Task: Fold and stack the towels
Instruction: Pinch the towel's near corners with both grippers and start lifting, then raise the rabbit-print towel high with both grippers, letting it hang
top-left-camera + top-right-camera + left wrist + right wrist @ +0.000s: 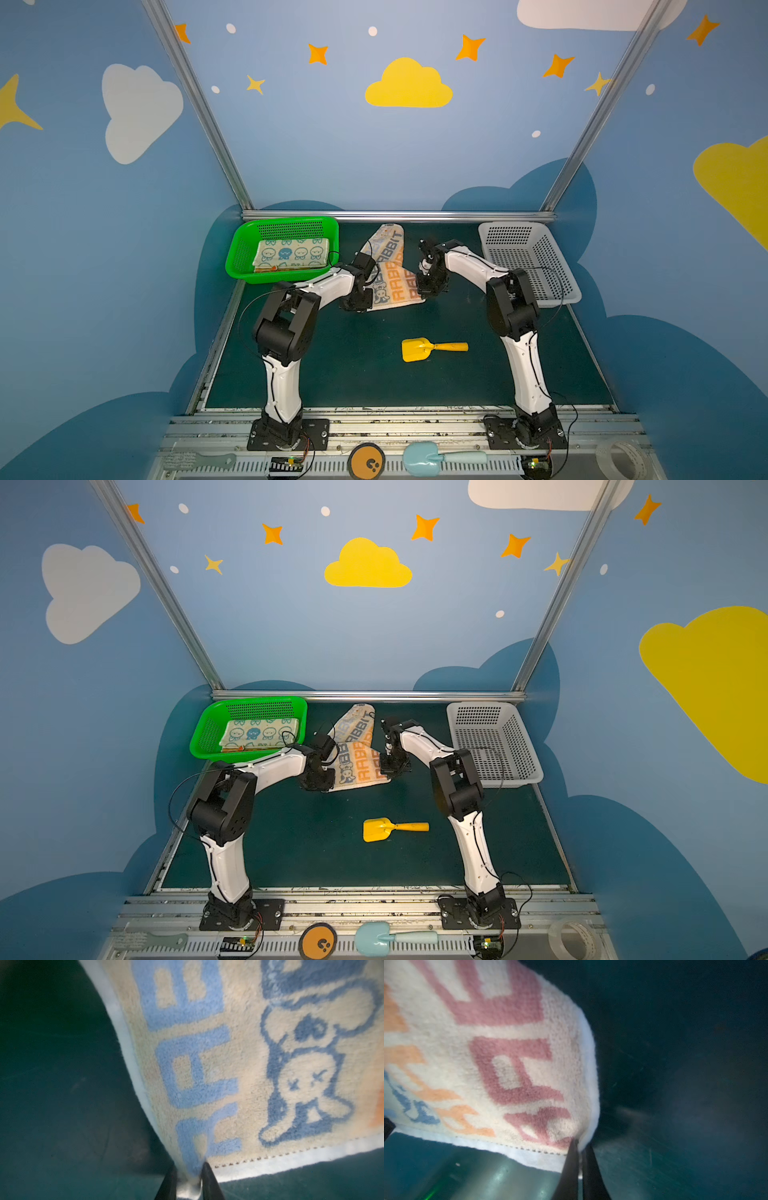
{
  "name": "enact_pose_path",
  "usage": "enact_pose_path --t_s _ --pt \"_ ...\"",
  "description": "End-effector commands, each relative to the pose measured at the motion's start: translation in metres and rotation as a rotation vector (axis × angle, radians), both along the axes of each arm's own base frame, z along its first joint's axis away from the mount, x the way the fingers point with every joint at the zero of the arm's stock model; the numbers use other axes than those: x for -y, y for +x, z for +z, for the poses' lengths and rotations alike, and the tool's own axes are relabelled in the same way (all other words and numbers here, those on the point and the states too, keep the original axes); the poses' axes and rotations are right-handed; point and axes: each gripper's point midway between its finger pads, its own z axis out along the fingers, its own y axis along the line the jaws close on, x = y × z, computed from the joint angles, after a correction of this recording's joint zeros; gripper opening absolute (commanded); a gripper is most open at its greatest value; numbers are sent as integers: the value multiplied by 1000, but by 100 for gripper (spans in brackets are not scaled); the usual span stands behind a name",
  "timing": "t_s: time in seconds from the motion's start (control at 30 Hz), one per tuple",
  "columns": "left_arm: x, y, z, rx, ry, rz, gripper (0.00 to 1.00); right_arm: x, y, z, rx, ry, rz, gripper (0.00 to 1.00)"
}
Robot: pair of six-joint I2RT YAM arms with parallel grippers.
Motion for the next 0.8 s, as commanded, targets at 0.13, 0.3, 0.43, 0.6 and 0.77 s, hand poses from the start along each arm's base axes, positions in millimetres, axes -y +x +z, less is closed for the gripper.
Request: enact_pose_path --t_s 0.13,0.3,0.43,0.6,0.77 --pt "-10 -34 -38 -153 123 -57 3 5 -8 10 -19 -7 -4 0" --pt "-2 -20 -14 -78 78 -43 3 -1 -6 33 1 36 11 0" --pt "8 13 44 62 -138 35 3 -5 2 84 77 99 25 0" --pt "11 60 137 228 -361 77 3 -7 18 176 223 210 27 0" --pt "9 94 224 383 -490 85 3 -4 32 272 430 334 60 0"
